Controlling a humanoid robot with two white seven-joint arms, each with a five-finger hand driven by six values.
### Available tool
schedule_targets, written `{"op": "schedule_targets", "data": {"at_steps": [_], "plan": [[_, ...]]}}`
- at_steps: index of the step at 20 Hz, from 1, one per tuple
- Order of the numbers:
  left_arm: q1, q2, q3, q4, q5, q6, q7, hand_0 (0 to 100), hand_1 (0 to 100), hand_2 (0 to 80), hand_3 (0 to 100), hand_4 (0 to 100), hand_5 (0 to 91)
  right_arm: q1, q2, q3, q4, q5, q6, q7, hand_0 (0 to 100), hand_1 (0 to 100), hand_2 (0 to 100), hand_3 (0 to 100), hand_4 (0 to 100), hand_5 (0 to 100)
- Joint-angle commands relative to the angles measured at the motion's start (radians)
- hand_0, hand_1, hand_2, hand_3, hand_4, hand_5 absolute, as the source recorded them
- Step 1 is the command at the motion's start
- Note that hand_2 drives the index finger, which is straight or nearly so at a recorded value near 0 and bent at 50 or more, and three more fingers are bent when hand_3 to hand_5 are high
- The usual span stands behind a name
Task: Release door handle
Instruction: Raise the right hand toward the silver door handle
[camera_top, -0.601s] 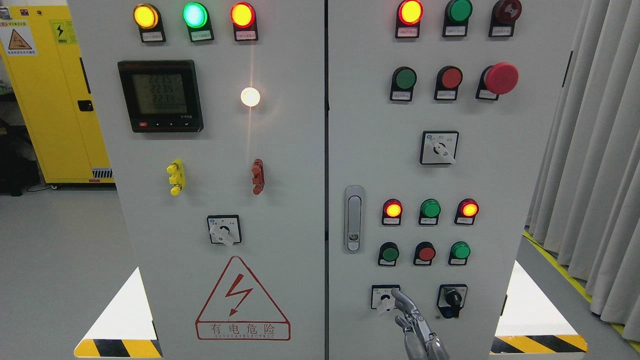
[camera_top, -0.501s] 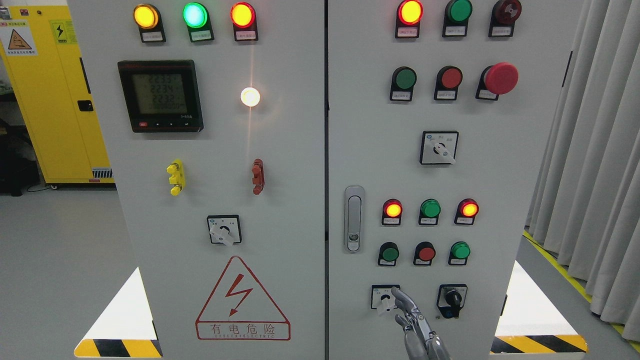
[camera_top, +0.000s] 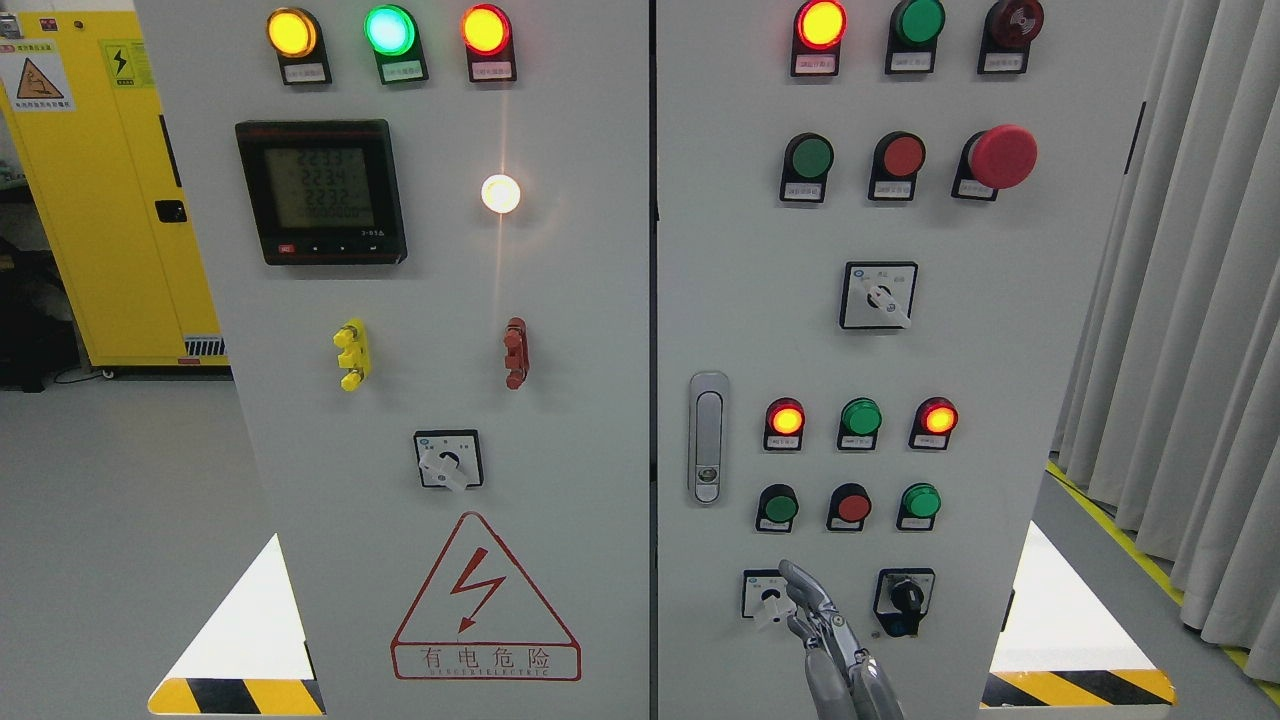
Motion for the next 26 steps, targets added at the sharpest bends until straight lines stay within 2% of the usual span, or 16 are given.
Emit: {"op": "schedule_targets", "data": {"at_steps": [1, 2, 3, 4, 5, 6, 8, 20, 23, 26], "plan": [[0.0, 0.0, 0.0, 0.0, 0.0, 0.0, 0.0, 12, 56, 0.0, 0, 0, 0.0, 0.014, 0.0, -0.006, 0.001, 0.076, 0.002, -0.004, 37, 21, 0, 49, 55, 48], [0.0, 0.0, 0.0, 0.0, 0.0, 0.0, 0.0, 12, 56, 0.0, 0, 0, 0.0, 0.01, 0.0, -0.006, 0.001, 0.088, 0.002, -0.005, 38, 24, 0, 58, 64, 61], [0.0, 0.0, 0.0, 0.0, 0.0, 0.0, 0.0, 12, 56, 0.0, 0, 0, 0.0, 0.007, 0.0, -0.006, 0.001, 0.099, 0.0, -0.01, 37, 27, 0, 62, 68, 68], [0.0, 0.0, 0.0, 0.0, 0.0, 0.0, 0.0, 12, 56, 0.0, 0, 0, 0.0, 0.004, 0.0, -0.006, 0.003, 0.111, 0.0, -0.025, 42, 28, 0, 68, 73, 76], [0.0, 0.0, 0.0, 0.0, 0.0, 0.0, 0.0, 12, 56, 0.0, 0, 0, 0.0, -0.002, 0.0, -0.006, 0.006, 0.131, 0.002, -0.045, 41, 33, 0, 83, 90, 97], [0.0, 0.0, -0.001, 0.0, 0.0, 0.0, 0.0, 12, 56, 0.0, 0, 0, 0.0, -0.006, 0.0, -0.006, 0.008, 0.154, 0.002, -0.059, 43, 34, 0, 91, 96, 100], [0.0, 0.0, 0.0, 0.0, 0.0, 0.0, 0.0, 12, 56, 0.0, 0, 0, 0.0, -0.006, 0.0, -0.006, 0.009, 0.197, 0.0, -0.065, 41, 35, 0, 100, 100, 100], [0.0, 0.0, 0.0, 0.0, 0.0, 0.0, 0.0, 12, 56, 0.0, 0, 0, 0.0, -0.066, 0.0, -0.006, 0.043, 0.41, -0.004, -0.113, 37, 32, 0, 100, 100, 100], [0.0, 0.0, 0.0, 0.0, 0.0, 0.0, 0.0, 12, 56, 0.0, 0, 0, 0.0, -0.079, 0.0, -0.004, 0.052, 0.487, -0.004, -0.159, 38, 31, 0, 100, 100, 100], [0.0, 0.0, 0.0, 0.0, 0.0, 0.0, 0.0, 12, 56, 0.0, 0, 0, 0.0, -0.079, 0.0, -0.003, 0.054, 0.56, -0.004, -0.173, 38, 30, 0, 100, 100, 100]]}}
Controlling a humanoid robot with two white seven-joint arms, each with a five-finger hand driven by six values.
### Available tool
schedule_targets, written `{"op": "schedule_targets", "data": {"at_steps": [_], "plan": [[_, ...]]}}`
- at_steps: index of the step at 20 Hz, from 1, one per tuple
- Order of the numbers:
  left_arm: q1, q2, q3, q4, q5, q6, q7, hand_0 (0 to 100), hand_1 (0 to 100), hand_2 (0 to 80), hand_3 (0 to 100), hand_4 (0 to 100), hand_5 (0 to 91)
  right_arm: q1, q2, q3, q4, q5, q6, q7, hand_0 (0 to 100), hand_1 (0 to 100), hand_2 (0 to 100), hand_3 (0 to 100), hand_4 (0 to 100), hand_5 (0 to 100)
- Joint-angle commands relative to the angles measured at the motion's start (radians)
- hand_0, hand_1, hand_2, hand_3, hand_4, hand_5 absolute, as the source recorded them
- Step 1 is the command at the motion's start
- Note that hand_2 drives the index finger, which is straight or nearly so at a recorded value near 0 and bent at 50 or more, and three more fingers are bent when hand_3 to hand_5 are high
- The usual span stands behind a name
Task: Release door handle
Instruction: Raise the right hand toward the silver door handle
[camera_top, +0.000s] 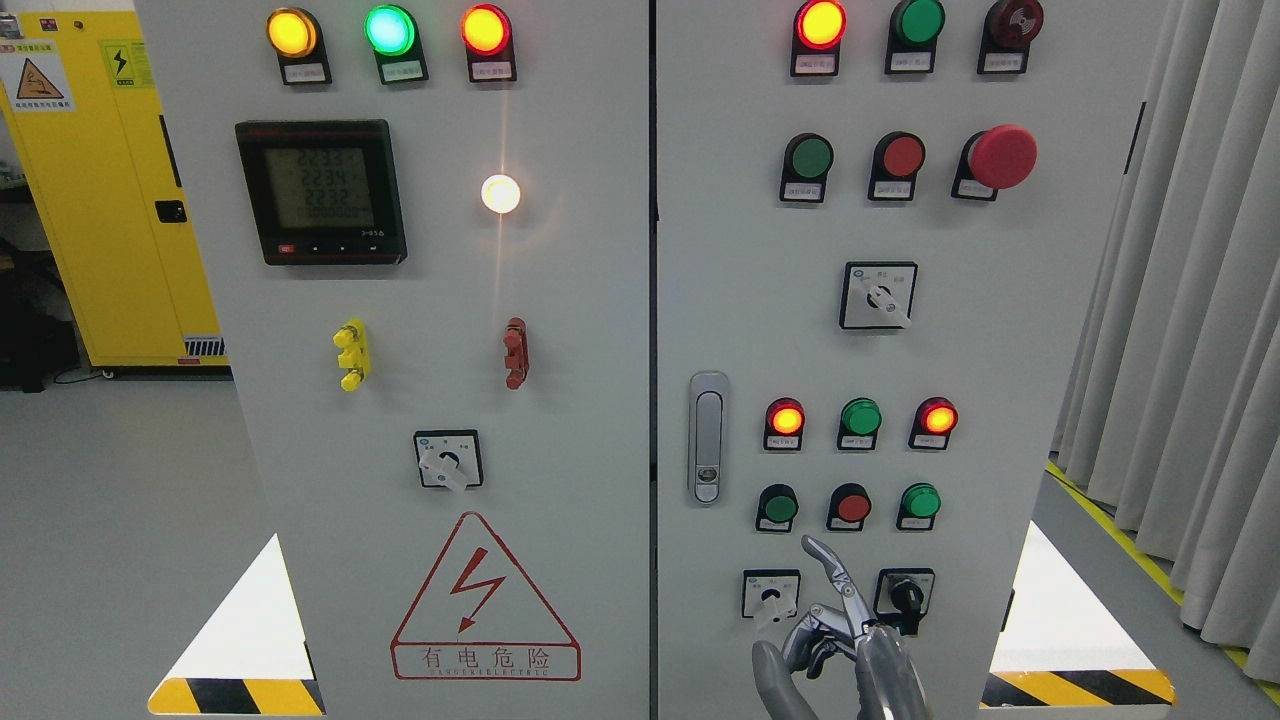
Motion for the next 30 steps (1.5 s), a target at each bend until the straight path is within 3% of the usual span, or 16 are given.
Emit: {"op": "schedule_targets", "data": {"at_steps": [1, 13, 22, 30], "plan": [[0.0, 0.0, 0.0, 0.0, 0.0, 0.0, 0.0, 12, 56, 0.0, 0, 0, 0.0, -0.015, 0.0, 0.005, 0.022, 0.145, 0.001, -0.023, 39, 30, 0, 100, 100, 100], [0.0, 0.0, 0.0, 0.0, 0.0, 0.0, 0.0, 12, 56, 0.0, 0, 0, 0.0, -0.015, 0.0, 0.011, 0.029, 0.555, -0.001, -0.066, 40, 29, 0, 100, 100, 100], [0.0, 0.0, 0.0, 0.0, 0.0, 0.0, 0.0, 12, 56, 0.0, 0, 0, 0.0, -0.07, 0.0, 0.012, 0.042, 0.685, -0.002, -0.075, 41, 29, 0, 100, 100, 100], [0.0, 0.0, 0.0, 0.0, 0.0, 0.0, 0.0, 12, 56, 0.0, 0, 0, 0.0, -0.073, 0.008, 0.058, 0.048, 0.762, 0.004, -0.074, 41, 29, 0, 100, 100, 100]]}}
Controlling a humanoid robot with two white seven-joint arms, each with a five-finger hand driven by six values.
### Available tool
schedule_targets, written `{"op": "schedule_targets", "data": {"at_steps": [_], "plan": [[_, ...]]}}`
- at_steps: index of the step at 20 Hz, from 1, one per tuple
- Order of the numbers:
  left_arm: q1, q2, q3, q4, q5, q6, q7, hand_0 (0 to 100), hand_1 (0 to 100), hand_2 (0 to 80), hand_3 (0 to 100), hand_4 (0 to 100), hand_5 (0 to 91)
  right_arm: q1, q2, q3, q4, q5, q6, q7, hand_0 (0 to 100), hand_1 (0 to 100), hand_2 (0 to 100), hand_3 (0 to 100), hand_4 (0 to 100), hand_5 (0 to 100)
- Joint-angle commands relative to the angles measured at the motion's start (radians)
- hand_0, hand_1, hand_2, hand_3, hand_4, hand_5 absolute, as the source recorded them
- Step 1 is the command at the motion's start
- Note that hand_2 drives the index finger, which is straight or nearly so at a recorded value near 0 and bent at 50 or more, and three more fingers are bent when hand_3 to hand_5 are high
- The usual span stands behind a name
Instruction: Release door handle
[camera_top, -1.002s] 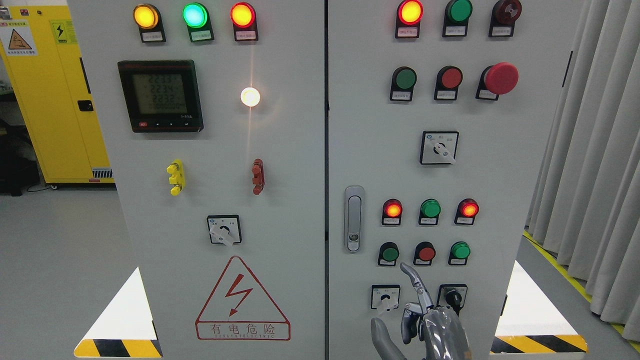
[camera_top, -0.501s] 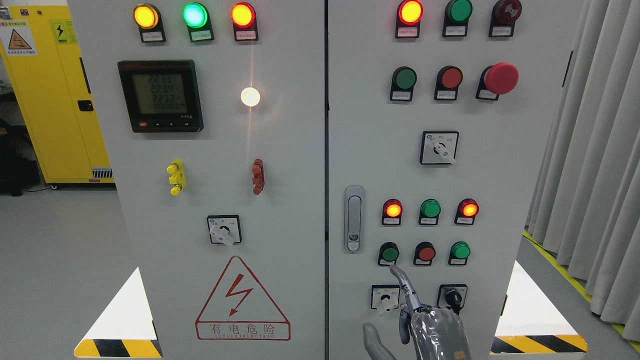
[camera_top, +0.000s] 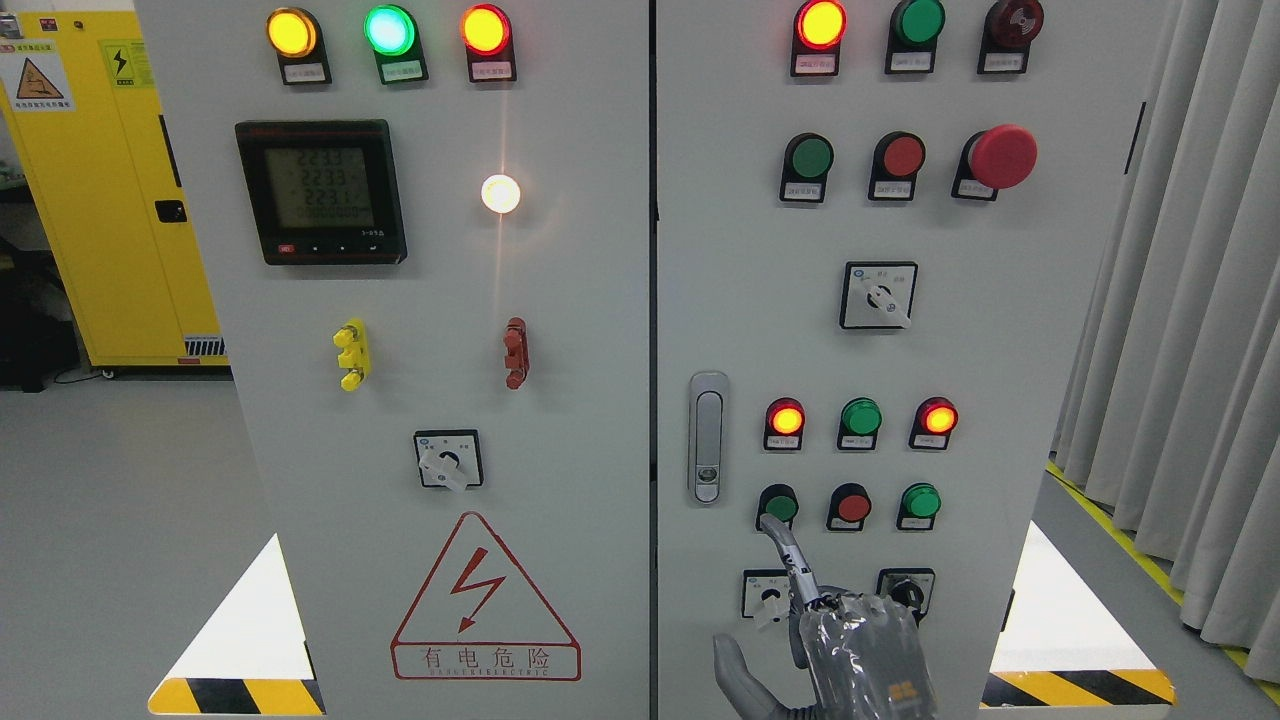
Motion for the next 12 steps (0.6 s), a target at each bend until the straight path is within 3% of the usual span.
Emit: {"op": "schedule_targets", "data": {"at_steps": [1, 7, 12], "plan": [[0.0, 0.0, 0.0, 0.0, 0.0, 0.0, 0.0, 12, 56, 0.0, 0, 0, 0.0, -0.014, 0.016, 0.042, 0.016, 0.068, 0.003, 0.001, 42, 29, 0, 100, 100, 100], [0.0, 0.0, 0.0, 0.0, 0.0, 0.0, 0.0, 12, 56, 0.0, 0, 0, 0.0, -0.058, 0.055, 0.056, 0.056, 0.115, 0.007, 0.004, 42, 29, 0, 100, 100, 100], [0.0, 0.0, 0.0, 0.0, 0.0, 0.0, 0.0, 12, 56, 0.0, 0, 0, 0.0, -0.089, 0.058, 0.058, 0.082, 0.12, 0.031, 0.007, 42, 29, 0, 100, 100, 100]]}}
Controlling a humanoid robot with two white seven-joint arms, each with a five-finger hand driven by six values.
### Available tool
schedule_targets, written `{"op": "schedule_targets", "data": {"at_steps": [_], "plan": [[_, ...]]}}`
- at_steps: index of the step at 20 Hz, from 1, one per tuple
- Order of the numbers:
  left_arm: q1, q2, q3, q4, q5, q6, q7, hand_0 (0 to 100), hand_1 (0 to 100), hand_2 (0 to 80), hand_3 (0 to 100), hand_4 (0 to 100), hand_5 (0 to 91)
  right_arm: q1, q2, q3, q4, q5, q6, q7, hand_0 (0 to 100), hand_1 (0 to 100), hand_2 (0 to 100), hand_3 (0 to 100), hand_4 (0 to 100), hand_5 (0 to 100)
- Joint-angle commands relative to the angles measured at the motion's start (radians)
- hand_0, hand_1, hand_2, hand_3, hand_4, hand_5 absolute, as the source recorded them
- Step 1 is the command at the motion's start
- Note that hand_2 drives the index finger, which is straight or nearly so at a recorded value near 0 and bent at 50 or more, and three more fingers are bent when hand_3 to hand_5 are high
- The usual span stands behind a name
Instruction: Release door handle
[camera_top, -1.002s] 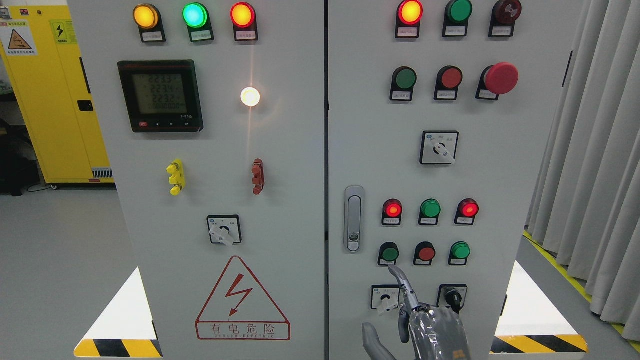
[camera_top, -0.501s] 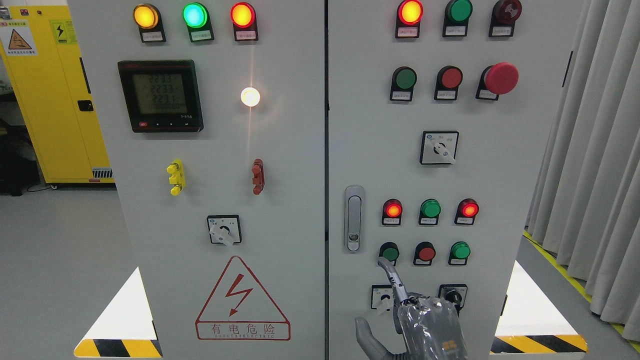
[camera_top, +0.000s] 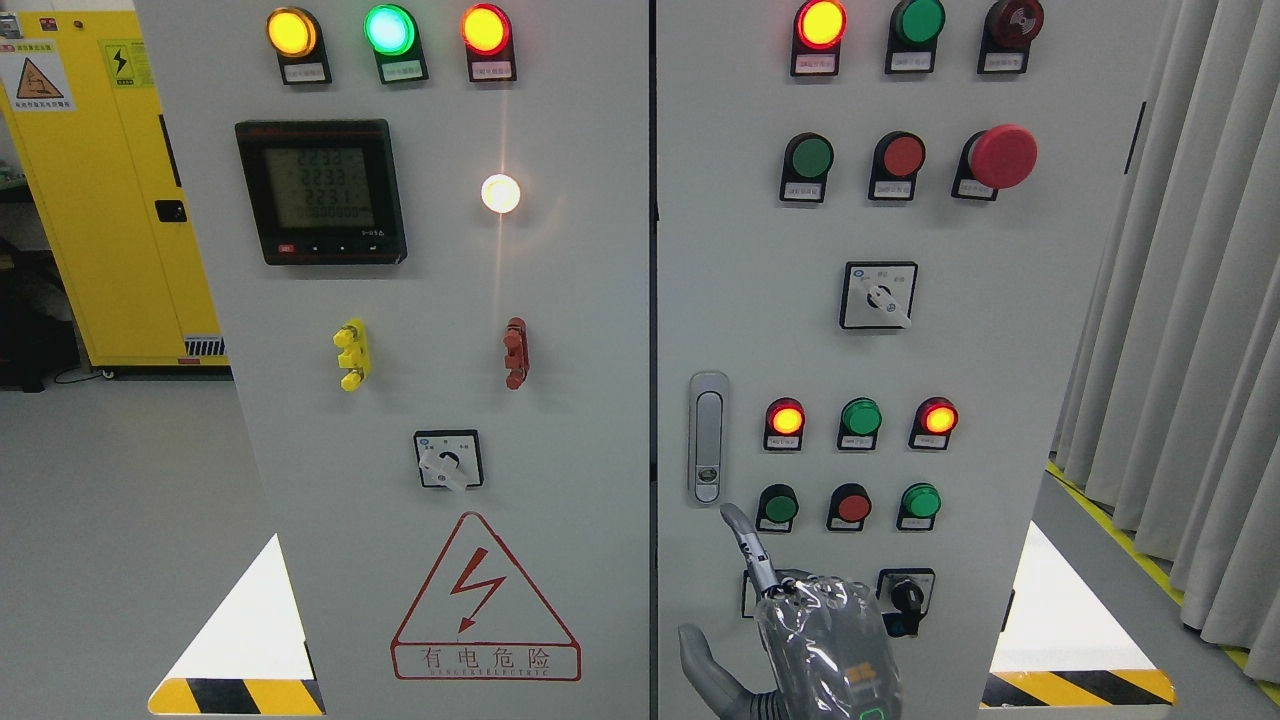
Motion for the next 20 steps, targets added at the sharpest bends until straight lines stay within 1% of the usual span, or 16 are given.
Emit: {"op": "schedule_targets", "data": {"at_steps": [1, 8, 11, 18, 20], "plan": [[0.0, 0.0, 0.0, 0.0, 0.0, 0.0, 0.0, 12, 56, 0.0, 0, 0, 0.0, -0.033, 0.026, 0.027, 0.047, 0.018, 0.025, 0.01, 42, 29, 0, 100, 100, 100], [0.0, 0.0, 0.0, 0.0, 0.0, 0.0, 0.0, 12, 56, 0.0, 0, 0, 0.0, -0.045, 0.035, 0.036, 0.068, 0.026, 0.03, 0.007, 42, 29, 0, 100, 100, 100], [0.0, 0.0, 0.0, 0.0, 0.0, 0.0, 0.0, 12, 56, 0.0, 0, 0, 0.0, -0.047, 0.038, 0.036, 0.071, 0.026, 0.054, 0.009, 42, 29, 0, 100, 100, 100], [0.0, 0.0, 0.0, 0.0, 0.0, 0.0, 0.0, 12, 56, 0.0, 0, 0, 0.0, -0.065, 0.038, 0.036, 0.091, 0.026, 0.06, 0.009, 42, 29, 0, 100, 100, 100], [0.0, 0.0, 0.0, 0.0, 0.0, 0.0, 0.0, 12, 56, 0.0, 0, 0, 0.0, -0.07, 0.038, 0.036, 0.096, 0.026, 0.073, 0.01, 43, 29, 0, 100, 100, 100]]}}
